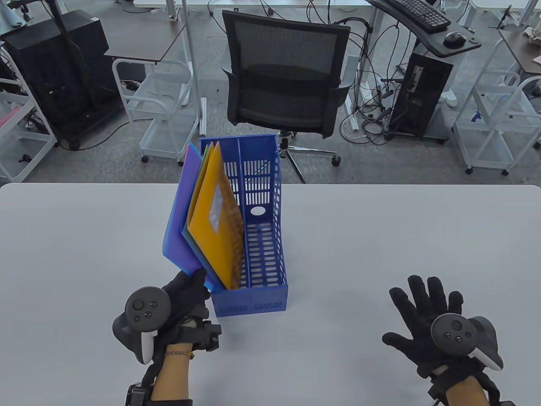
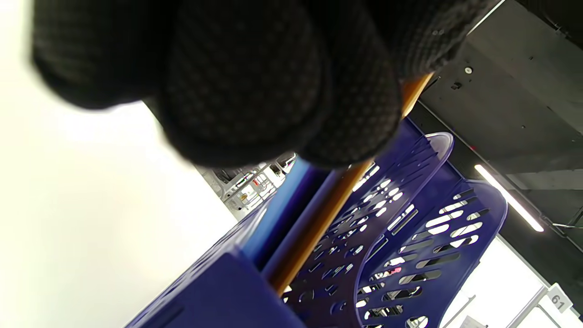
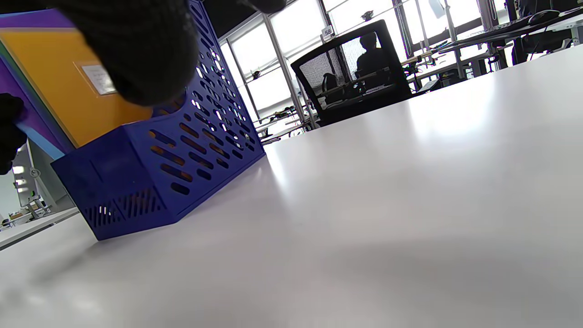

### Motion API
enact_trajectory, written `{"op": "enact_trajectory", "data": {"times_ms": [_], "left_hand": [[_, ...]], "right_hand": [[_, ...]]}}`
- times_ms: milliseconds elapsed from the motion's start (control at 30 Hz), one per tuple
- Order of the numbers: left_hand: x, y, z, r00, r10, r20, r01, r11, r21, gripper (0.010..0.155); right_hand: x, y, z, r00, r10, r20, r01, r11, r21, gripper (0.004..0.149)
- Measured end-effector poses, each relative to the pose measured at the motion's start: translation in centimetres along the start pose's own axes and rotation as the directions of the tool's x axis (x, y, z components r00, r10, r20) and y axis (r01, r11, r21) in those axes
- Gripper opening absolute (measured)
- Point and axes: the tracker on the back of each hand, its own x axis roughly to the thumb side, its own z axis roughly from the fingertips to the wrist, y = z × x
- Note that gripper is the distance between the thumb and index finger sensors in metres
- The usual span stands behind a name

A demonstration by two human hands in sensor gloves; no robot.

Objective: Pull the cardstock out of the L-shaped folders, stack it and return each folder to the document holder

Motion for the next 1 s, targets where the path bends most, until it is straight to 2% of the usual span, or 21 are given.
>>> {"op": "enact_trajectory", "data": {"times_ms": [567,1000], "left_hand": [[-0.1,3.3,0.7,0.99,0.094,0.106,-0.102,0.992,0.077,0.043],[0.1,5.8,1.5,0.972,0.145,0.184,-0.18,0.965,0.189,0.042]], "right_hand": [[0.0,0.1,0.0,1.0,0.007,0.0,-0.007,1.0,-0.002,0.088],[0.0,0.2,0.0,1.0,0.008,0.001,-0.008,1.0,-0.002,0.088]]}}
